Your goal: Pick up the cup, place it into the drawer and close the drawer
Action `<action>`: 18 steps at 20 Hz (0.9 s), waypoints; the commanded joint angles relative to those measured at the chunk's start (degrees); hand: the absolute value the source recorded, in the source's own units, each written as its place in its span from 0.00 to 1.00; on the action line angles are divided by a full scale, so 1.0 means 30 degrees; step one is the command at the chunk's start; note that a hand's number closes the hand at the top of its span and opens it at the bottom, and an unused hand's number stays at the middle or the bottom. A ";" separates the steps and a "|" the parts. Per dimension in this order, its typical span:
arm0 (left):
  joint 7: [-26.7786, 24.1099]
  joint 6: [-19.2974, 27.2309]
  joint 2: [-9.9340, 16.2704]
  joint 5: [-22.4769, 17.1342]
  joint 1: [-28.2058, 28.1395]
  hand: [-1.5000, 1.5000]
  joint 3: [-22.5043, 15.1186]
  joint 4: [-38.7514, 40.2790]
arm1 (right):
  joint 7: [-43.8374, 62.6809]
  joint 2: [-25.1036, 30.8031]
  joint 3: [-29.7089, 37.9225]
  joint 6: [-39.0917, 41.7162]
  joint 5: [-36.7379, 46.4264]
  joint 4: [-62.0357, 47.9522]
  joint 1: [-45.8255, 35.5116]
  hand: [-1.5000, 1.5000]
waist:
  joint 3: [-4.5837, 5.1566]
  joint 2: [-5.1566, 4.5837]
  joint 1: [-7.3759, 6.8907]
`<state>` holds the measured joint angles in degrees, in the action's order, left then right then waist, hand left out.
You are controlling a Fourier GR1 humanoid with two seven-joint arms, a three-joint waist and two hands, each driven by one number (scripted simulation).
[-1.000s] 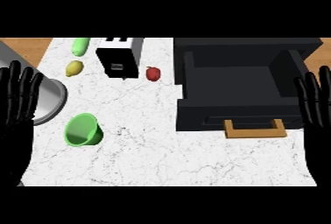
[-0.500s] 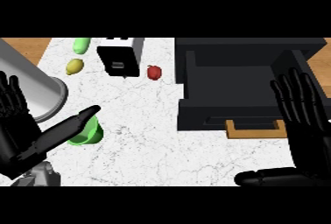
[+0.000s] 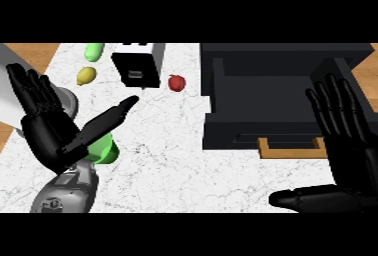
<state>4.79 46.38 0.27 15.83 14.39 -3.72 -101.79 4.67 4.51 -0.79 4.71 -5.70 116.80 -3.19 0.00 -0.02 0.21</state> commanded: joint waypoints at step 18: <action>-0.1133 0.2994 -0.0087 -0.1633 -0.2707 0.00 -0.1403 0.0882 | 0.0462 0.0007 0.0847 -0.0067 0.0015 -0.0858 -0.1558 0.00 | 0.0000 0.0008 -0.0086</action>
<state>0.10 52.12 0.10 10.36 6.84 -6.17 -100.06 6.21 4.01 0.29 4.48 -5.48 117.23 -4.80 0.01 0.03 -0.02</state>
